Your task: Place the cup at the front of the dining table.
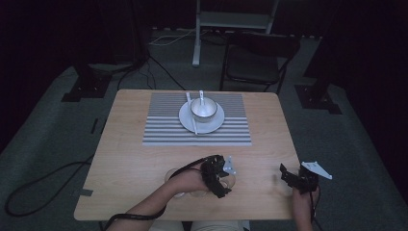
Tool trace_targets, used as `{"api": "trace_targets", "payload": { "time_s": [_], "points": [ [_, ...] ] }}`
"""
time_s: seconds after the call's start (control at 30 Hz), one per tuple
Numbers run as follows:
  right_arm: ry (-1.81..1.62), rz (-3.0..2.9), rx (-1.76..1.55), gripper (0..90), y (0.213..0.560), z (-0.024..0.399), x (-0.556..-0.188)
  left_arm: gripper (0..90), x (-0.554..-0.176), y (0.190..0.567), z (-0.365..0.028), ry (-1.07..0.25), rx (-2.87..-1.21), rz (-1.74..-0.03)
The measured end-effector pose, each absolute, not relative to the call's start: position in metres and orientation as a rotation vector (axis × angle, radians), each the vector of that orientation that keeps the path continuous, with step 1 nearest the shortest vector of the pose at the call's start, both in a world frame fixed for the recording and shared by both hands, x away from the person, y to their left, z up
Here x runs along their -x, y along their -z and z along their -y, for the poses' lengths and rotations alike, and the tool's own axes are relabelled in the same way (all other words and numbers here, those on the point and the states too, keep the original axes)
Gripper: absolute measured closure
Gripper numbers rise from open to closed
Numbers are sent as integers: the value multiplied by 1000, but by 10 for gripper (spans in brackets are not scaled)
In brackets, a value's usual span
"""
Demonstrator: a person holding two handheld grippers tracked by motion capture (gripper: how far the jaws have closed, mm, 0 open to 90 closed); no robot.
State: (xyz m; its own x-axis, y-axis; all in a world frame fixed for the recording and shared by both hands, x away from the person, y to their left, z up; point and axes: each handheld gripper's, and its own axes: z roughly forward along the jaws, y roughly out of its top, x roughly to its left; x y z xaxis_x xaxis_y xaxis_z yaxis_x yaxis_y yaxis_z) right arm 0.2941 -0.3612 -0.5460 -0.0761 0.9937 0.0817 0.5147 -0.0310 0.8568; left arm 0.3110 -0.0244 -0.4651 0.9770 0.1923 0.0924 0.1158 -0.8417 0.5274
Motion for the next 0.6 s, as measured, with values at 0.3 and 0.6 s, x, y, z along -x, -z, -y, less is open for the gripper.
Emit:
{"api": "trace_targets", "payload": {
  "time_s": [0.3,0.6],
  "points": [
    [-1025,-1648,-1595,131,546,362,-294,185,-322,456,25,-226,-2543,-261],
    [-1029,-1647,-1593,131,546,362,-294,185,-339,446,26,-252,-2524,-295]
  ]
}}
